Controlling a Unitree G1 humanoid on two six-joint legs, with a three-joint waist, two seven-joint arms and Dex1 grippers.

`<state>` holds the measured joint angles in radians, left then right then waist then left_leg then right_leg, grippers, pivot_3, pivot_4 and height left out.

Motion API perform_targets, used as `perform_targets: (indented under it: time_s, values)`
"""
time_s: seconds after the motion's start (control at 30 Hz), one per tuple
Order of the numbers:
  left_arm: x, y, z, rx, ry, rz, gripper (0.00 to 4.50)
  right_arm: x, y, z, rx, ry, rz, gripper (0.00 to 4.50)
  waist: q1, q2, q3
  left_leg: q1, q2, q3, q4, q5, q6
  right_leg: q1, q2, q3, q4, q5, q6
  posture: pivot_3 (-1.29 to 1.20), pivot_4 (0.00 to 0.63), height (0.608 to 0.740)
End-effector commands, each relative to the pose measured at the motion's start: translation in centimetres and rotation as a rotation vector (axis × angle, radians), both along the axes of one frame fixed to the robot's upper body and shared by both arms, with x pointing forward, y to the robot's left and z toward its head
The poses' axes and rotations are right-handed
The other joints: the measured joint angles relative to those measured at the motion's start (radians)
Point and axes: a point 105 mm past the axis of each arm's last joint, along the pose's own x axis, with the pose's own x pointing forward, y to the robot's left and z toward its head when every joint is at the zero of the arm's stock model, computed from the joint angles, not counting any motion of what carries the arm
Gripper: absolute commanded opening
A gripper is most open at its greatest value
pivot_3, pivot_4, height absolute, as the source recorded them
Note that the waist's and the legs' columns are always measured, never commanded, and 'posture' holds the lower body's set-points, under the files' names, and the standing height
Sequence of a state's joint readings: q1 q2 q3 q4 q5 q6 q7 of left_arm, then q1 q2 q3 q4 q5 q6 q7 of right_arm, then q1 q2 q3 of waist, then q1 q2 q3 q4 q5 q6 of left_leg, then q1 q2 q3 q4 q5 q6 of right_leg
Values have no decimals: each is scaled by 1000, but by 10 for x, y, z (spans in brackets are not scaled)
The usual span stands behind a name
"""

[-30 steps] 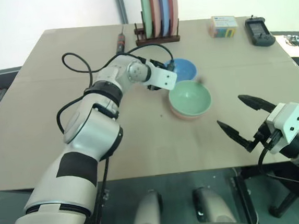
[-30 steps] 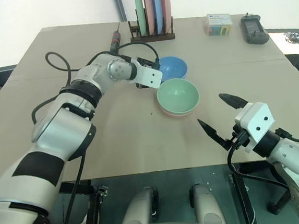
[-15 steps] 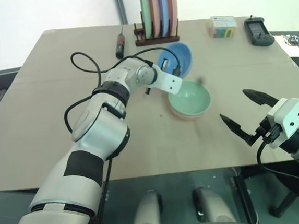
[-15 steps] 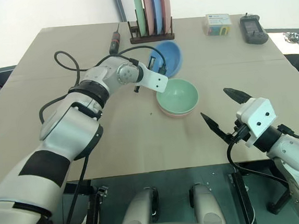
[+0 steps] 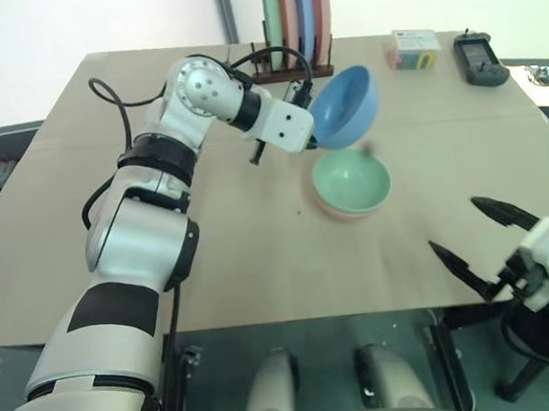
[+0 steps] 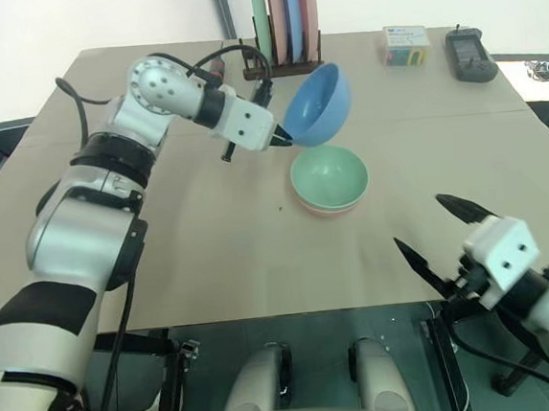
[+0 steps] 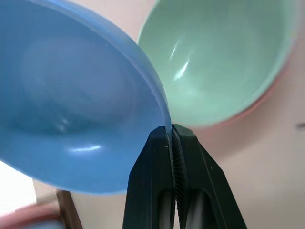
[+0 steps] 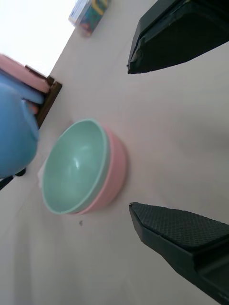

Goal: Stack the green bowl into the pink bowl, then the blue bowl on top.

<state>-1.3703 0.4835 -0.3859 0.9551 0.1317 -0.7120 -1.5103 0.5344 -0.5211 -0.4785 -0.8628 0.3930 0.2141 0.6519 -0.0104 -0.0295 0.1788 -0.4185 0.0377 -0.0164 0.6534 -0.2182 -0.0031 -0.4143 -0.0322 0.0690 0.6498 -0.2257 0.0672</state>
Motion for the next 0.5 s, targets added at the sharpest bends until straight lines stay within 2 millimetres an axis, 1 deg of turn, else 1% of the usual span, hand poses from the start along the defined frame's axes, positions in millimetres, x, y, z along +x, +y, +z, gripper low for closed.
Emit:
perform_targets:
  time_s: [0.03,0.1,0.2,0.27,0.3,0.37,0.4,0.5]
  values:
    - [-15,1,14,-8,8,-62,34,-20,-4,20,-29,-90,-6,4500,-5,0,0,2,0,0,0,0,0,1,0,0,1,0,0,0,150,740]
    - [-21,-1,8,1,32,-81,34,-24,-6,22,-40,-98,-8,4500,-8,0,0,4,1,1,1,0,0,1,1,1,5,-2,1,0,150,740]
    - [-24,-1,-1,30,48,-86,34,-25,-6,25,-44,-115,5,4500,-9,0,0,6,1,2,3,0,0,2,1,3,9,-5,0,0,150,740]
    - [-24,0,-5,38,55,-83,644,-25,-5,25,-43,-121,20,4500,-9,1,0,6,2,2,5,0,0,1,2,3,10,-5,0,0,150,740]
    - [-25,-1,-5,25,60,-82,854,-23,-3,25,-39,-127,35,4500,-9,1,0,6,2,2,7,0,0,2,2,3,11,-5,0,0,150,740]
    - [-27,-2,-3,-2,59,-80,1735,-21,0,26,-36,-131,58,4500,-8,1,0,5,2,2,9,0,0,2,2,3,11,-5,0,0,150,740]
    - [-27,-1,1,-34,59,-58,2049,-18,2,25,-30,-133,75,4500,-7,1,0,4,2,2,9,0,0,1,2,3,11,-5,0,0,150,740]
    - [-29,8,10,-125,97,32,2049,-12,6,25,-18,-127,127,4500,-7,1,0,4,2,2,11,0,0,1,2,3,11,-5,0,0,150,740]
